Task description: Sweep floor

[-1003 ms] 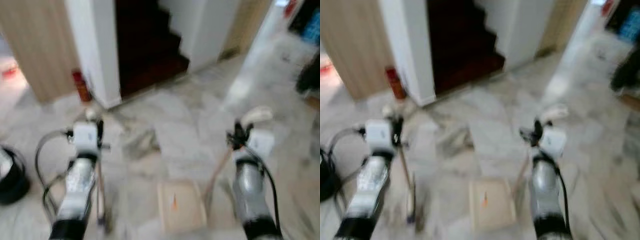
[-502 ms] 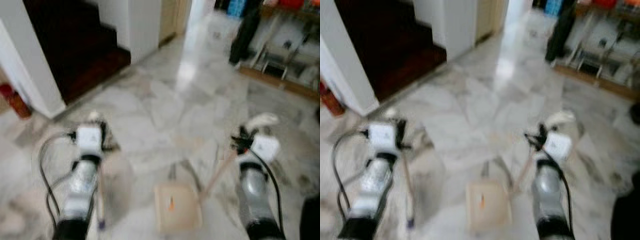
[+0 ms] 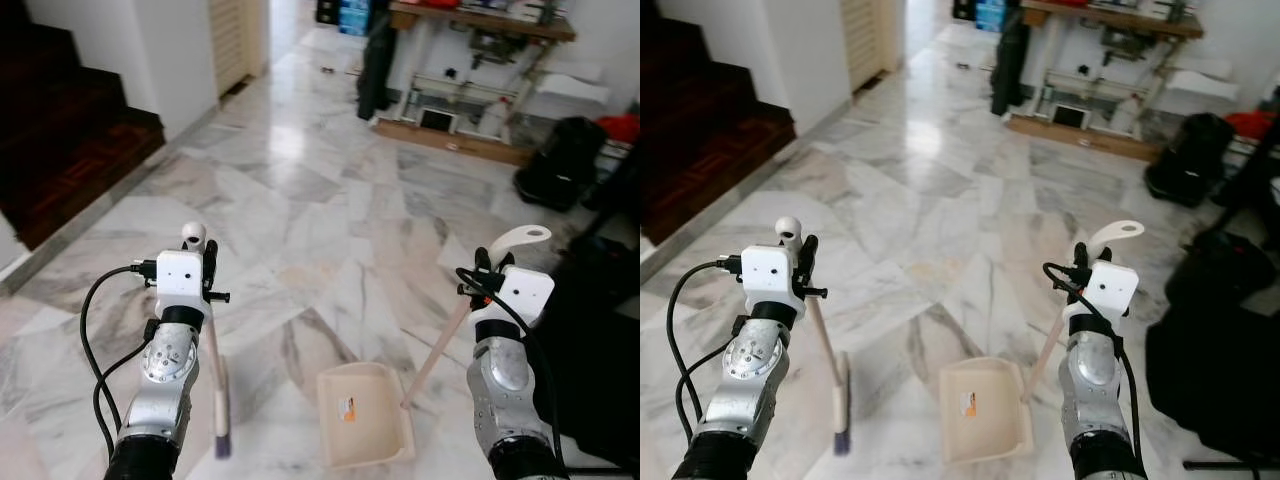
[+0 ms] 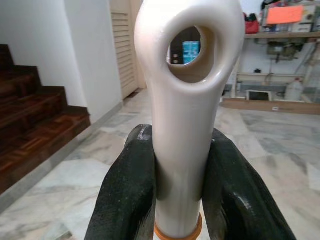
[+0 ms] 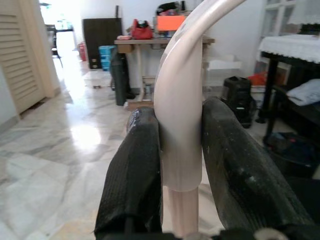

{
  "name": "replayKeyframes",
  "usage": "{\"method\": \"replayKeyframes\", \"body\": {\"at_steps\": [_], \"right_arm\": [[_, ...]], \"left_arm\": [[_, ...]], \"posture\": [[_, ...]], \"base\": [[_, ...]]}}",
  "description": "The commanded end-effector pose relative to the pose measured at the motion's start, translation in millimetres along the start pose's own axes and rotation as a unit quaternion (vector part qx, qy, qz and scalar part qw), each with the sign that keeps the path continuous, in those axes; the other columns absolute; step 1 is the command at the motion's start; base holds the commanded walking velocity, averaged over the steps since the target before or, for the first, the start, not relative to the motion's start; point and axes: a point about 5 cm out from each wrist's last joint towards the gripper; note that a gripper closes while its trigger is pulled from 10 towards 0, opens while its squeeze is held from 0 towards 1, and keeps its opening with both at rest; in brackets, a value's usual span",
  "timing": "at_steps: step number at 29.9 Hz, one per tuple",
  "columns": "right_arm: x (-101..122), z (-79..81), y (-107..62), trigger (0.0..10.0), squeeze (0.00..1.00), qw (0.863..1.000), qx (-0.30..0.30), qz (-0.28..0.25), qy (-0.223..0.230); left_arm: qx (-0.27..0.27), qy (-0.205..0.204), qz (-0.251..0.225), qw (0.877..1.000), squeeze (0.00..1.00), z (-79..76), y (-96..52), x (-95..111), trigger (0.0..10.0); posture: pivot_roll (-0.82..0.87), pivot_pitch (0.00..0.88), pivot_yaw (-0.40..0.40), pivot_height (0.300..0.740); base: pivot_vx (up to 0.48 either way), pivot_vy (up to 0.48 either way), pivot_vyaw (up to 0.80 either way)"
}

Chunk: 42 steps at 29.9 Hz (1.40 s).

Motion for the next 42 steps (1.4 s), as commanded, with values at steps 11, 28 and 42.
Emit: {"method": "replayKeyframes", "body": {"at_steps": [11,28,42], "right_arm": [[9.3,-2.6,3.8,10.0,0.0,1.0,-0.006,-0.025,0.003],[9.7,-4.1,4.2,10.0,0.0,1.0,-0.012,-0.026,0.004],[9.6,-7.4,4.8,10.0,0.0,0.999,-0.021,-0.026,0.003]], "left_arm": [[-0.004,-0.001,-0.013,1.0,0.0,-0.1,2.5,5.2,10.0],[-0.012,-0.004,-0.017,1.0,0.0,-1.8,2.8,6.9,10.0],[-0.02,0.001,-0.017,1.0,0.0,-2.8,5.2,8.1,10.0]], "posture": [[0.11,0.037,-0.071,0.74],[0.11,0.041,-0.065,0.74],[0.1,0.065,-0.056,0.74]], "base": [[0.0,0.131,-0.8],[0.0,0.085,-0.8],[0.0,0.0,-0.8]]}}
Point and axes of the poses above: a point about 5 cm out from each wrist's last joint towards the gripper, its own y axis pointing out of the wrist towards the gripper, its own x axis along the axis of the wrist's last joint, z = x × y, and after that the axes turned 5 degrees about -y, right-handed
